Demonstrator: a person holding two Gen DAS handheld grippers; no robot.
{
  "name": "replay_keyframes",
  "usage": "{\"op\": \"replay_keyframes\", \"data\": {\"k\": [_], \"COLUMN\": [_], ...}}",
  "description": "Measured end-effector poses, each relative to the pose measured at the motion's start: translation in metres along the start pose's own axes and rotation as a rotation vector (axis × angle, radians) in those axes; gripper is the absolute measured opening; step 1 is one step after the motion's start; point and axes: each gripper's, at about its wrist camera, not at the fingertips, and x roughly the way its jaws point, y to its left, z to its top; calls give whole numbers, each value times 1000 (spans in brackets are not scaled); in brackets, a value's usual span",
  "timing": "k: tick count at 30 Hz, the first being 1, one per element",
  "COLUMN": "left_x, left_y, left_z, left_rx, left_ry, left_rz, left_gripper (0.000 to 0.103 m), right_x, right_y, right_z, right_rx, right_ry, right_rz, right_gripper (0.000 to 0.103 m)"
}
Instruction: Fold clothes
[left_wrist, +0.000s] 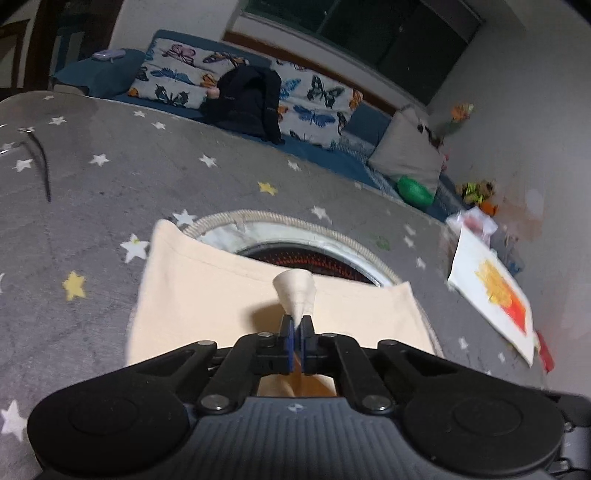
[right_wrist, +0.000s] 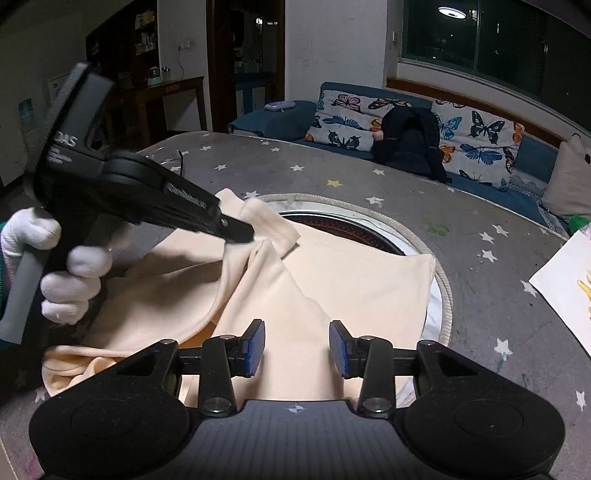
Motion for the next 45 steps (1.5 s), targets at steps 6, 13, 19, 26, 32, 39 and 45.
{"op": "replay_keyframes", "data": {"k": [6, 13, 19, 26, 32, 39, 45], "left_x": [-61, -153, -200, -217, -218, -217, -217], "left_y": [11, 53, 94, 144, 158, 165, 167], "left_z": [-2, -30, -70, -107, -118, -124, -127], "left_rx": [0, -78, -162, -285, -327, -336, -342], "left_ry": [-127, -266, -311, -271, -252, -235, -226], "left_rz": [21, 117, 268, 392, 395, 393, 392], "left_gripper": [2, 2, 2, 2, 2, 3, 4], "right_x": [-4, -15, -16, -6, 24, 57, 43], "right_y": [2, 15, 34, 60, 83, 90, 69], "right_z": [-2, 0, 0, 12, 15, 15, 24], "right_rx": [2, -18, -66, -160, -251, -322, -207], "right_ry": [0, -22, -20, -26, 16, 49, -16], "right_rz": [-3, 14, 33, 63, 69, 28, -16], "right_gripper": [41, 43, 44, 43, 43, 35, 5]}}
